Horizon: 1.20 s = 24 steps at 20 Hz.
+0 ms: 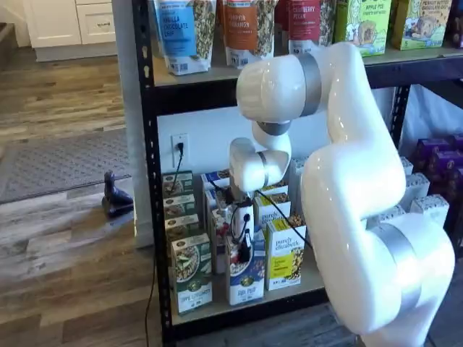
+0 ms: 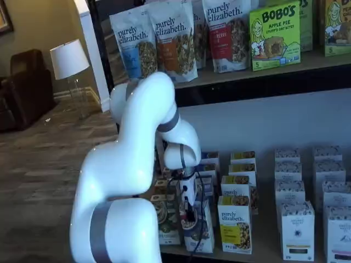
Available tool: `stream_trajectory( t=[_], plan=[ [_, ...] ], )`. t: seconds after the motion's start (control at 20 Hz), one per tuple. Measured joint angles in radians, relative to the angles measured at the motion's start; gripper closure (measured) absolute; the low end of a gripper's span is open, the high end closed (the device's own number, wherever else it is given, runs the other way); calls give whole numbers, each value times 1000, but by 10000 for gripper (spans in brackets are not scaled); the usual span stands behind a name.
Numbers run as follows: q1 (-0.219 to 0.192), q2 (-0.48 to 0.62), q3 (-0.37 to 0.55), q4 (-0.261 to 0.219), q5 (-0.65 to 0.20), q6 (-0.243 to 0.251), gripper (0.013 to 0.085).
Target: Pick up the blue and white box that is on the bottom shelf, the second box from the left
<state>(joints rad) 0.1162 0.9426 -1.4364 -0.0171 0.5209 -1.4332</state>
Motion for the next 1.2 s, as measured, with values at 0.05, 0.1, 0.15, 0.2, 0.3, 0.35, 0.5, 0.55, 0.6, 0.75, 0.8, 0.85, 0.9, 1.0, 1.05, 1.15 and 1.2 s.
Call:
stream_trajectory(
  t=[0.05, 0.1, 0.15, 0.2, 0.3, 0.35, 0.5, 0.55, 0.6, 0.75, 0.8, 0.85, 0.9, 1.0, 1.05, 1.15, 1.2],
  plan=[
    [3, -15, 19, -2, -1, 4, 490],
    [5, -30, 37, -3, -2, 8, 490],
    [9, -50, 63, -8, -7, 15, 490],
    [12, -72, 92, -16, -15, 26, 490],
    [19, -119, 153, -37, -32, 52, 490],
    [22, -143, 186, -48, -41, 65, 490],
    [27, -214, 278, -76, -66, 96, 490],
    [28, -237, 308, -81, -74, 102, 490],
    [30, -256, 331, -86, -80, 108, 490],
    [33, -315, 400, -97, -92, 121, 490],
    [33, -338, 423, -99, -93, 124, 490],
    [34, -361, 444, -107, -90, 131, 490],
    [34, -382, 464, -113, -88, 137, 490],
    [34, -421, 500, -123, -87, 146, 490],
    [34, -438, 516, -129, -90, 151, 490],
    [32, -468, 544, -138, -94, 158, 490],
    [32, -482, 557, -138, -94, 158, 490]
  ],
)
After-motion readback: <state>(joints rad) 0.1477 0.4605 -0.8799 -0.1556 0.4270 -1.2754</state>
